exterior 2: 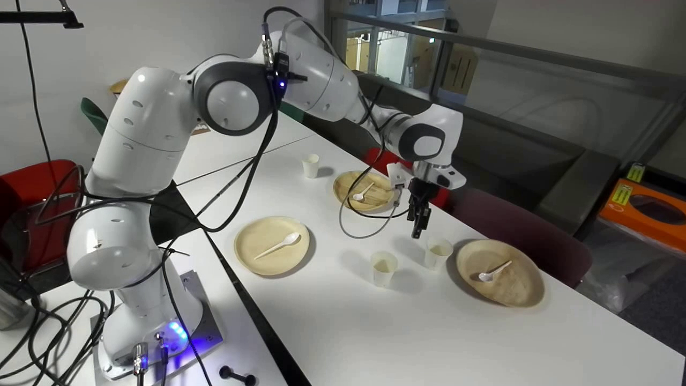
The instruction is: Move the middle cup to the right, then put the right and left cups in the middle cup
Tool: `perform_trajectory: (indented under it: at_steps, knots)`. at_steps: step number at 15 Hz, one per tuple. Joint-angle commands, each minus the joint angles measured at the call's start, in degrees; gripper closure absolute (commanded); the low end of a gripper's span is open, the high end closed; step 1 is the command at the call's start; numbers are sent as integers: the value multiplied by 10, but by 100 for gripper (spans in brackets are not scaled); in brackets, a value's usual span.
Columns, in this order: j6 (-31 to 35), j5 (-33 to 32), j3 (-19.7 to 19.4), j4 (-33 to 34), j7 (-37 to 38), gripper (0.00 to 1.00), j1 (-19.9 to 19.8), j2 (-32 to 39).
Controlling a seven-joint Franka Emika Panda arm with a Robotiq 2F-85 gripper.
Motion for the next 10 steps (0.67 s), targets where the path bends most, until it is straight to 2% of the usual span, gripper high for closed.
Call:
perform_trajectory:
  at_steps: [1, 2, 8, 10]
  knots:
    - [-49, -49, 2, 78, -77, 0, 1, 46]
    - [-17, -28, 2, 34, -36, 0, 2, 24]
    - [-17, -29, 2, 40, -39, 0, 2, 35]
    - [6, -37, 0, 36, -43, 0, 5, 38]
